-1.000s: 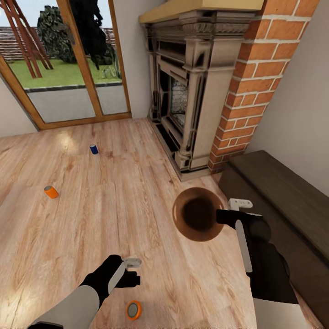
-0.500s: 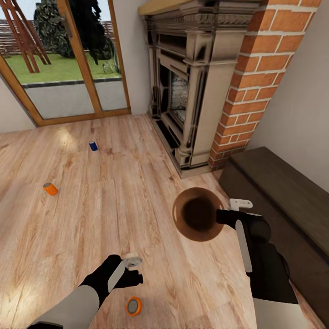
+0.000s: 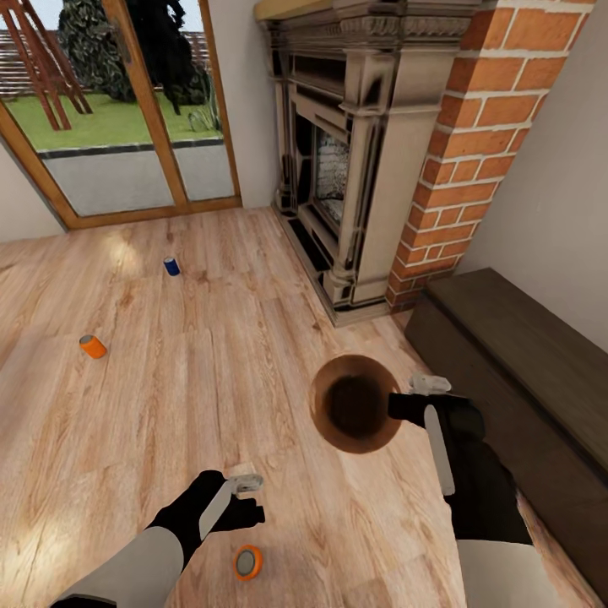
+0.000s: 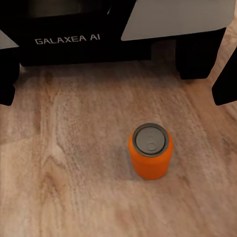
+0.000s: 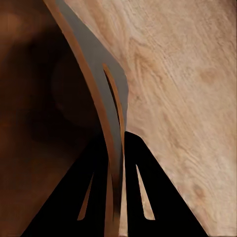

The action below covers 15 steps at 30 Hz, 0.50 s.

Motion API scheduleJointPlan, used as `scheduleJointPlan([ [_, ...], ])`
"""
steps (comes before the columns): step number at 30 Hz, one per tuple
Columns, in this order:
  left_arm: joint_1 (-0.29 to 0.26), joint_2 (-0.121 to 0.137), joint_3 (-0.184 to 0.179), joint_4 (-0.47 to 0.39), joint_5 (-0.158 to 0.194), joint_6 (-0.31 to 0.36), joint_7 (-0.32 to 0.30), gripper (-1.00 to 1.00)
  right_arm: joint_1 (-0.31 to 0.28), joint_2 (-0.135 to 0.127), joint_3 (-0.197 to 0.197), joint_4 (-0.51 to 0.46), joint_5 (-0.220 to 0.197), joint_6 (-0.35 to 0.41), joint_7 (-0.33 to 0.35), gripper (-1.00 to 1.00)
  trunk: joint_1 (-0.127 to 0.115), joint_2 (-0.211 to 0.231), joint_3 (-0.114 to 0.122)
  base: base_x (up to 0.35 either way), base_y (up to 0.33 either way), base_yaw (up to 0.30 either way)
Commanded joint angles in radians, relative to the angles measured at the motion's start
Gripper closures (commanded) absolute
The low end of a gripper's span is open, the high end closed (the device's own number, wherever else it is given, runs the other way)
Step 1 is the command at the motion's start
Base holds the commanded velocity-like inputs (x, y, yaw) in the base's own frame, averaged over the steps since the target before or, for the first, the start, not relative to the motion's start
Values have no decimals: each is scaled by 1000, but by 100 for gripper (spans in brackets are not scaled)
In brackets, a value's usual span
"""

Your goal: Put the three can of soda from the living room inside the tash can in the kitchen.

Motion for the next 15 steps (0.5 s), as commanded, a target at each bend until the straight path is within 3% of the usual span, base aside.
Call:
scheduleJointPlan([
  [1, 0, 0, 0, 0, 0, -1, 0, -100, -18, 0, -5, 29, -5, 0, 4, 100, 0, 0, 0, 0, 0, 0],
  [4, 0, 0, 0, 1, -1, -9, 3, -100, -119, 0, -55, 219, -6, 0, 3, 100, 0, 0, 0, 0, 0, 0],
  [8, 0, 0, -1, 2, -1, -13, 5, -100, -231, 6, -99, 355, -2, 0, -9, 100, 0, 0, 0, 0, 0, 0],
  [15, 0, 0, -1, 2, -1, -19, 7, -100, -506, 9, -181, 707, 1, 0, -118, 100, 0, 0, 0, 0, 0, 0],
])
